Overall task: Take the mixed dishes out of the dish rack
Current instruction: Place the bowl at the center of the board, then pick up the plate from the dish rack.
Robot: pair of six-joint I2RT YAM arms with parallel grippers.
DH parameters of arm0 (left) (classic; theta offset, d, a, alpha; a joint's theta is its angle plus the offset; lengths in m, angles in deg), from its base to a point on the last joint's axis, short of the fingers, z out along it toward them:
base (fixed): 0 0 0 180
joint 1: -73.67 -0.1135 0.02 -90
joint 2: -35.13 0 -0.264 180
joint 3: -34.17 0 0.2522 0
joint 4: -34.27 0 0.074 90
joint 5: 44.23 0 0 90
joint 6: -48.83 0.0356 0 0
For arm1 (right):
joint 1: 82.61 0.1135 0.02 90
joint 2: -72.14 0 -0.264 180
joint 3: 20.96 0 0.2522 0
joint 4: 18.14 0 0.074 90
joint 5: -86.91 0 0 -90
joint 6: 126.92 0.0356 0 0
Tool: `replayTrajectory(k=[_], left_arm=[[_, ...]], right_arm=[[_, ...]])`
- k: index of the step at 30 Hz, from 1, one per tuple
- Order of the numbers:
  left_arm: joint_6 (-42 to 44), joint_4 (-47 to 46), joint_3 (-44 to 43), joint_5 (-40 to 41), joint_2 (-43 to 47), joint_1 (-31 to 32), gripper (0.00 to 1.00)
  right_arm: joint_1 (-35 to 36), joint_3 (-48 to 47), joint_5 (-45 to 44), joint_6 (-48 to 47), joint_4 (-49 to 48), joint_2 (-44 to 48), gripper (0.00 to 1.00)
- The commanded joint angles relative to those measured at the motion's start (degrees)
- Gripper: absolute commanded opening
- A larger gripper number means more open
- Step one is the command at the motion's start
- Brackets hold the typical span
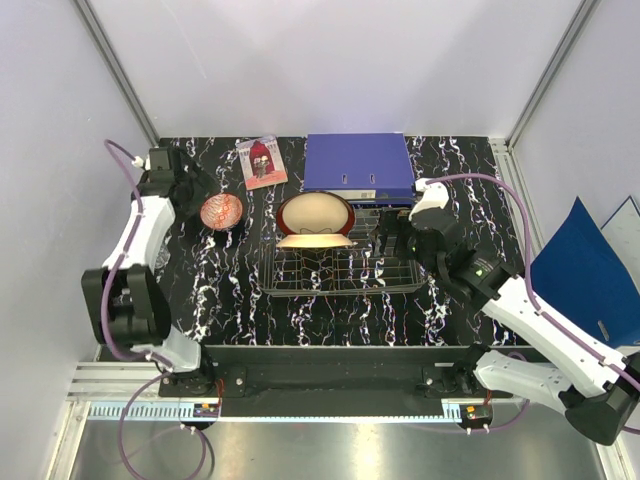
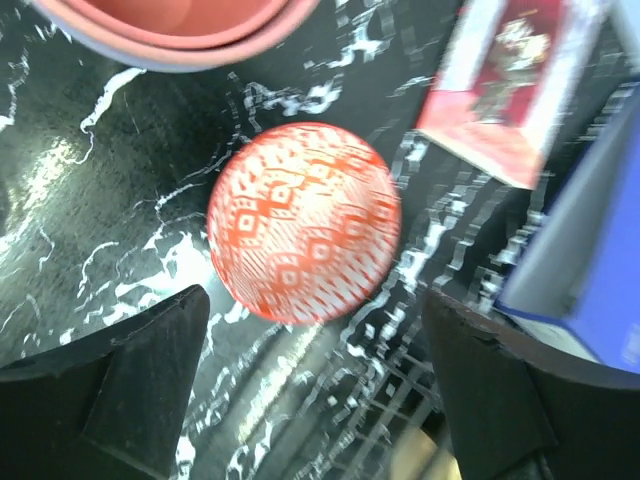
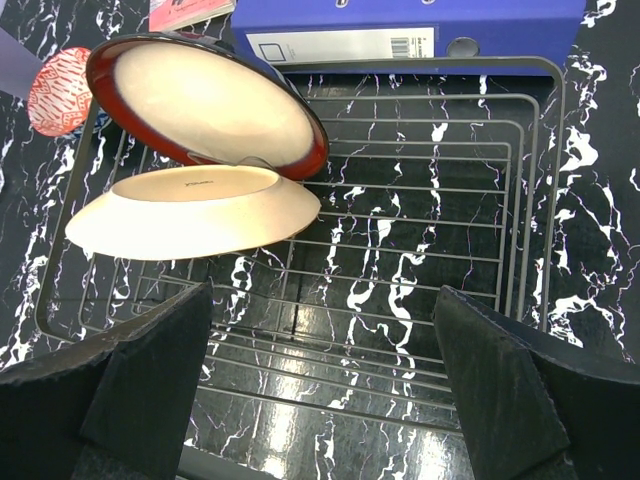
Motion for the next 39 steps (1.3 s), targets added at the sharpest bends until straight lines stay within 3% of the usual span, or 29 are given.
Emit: replayTrajectory(k=[1,5,8,11,14,18,24,33,39], left_arm=[[0.5,1.2,-2.7,-1.3,11.2,3.7,0.92],[6.4,1.2,-5.1,-0.5,16.3,15.1,0.92],[9.3,1.1,-3.3,1.3,18.9,23.2,0.92],[9.4,1.0,1.2,4.4,22.2,28.5,0.91],[8.9,0.8,6.1,5.8,26.2,31.3,0.91],[7.8,0.6,11.4,7.7,34.0,32.3,0.91],[8.0,0.7,15.4,8.3,41.5,32.5,0.91],[7.6,0.8,18.6,6.6,46.1,32.5,0.91],[7.7,0.9,19.8,6.4,47.3,32.5,0.91]], right_arm=[[0.1,-2.0,-3.3,0.0,-2.7,-1.0,0.99],[0.1,-1.8,-4.2,-5.6,-5.6,-3.4,0.97],[0.1,-2.0,1.3,-11.0,-7.2,-6.2,0.92],[0.3,-2.0,7.4,-16.2,-7.1,-9.0,0.86],[1.8,0.2,8.8,-22.6,-9.6,-9.6,0.87],[2.9,2.7,6.7,-28.5,-15.0,-7.3,0.91],[2.9,4.6,11.8,-37.3,-20.8,-7.3,0.92],[3.0,1.5,23.2,-43.1,-21.9,-13.4,0.89],[3.2,0.7,24.3,-45.1,-23.6,-18.1,0.88]])
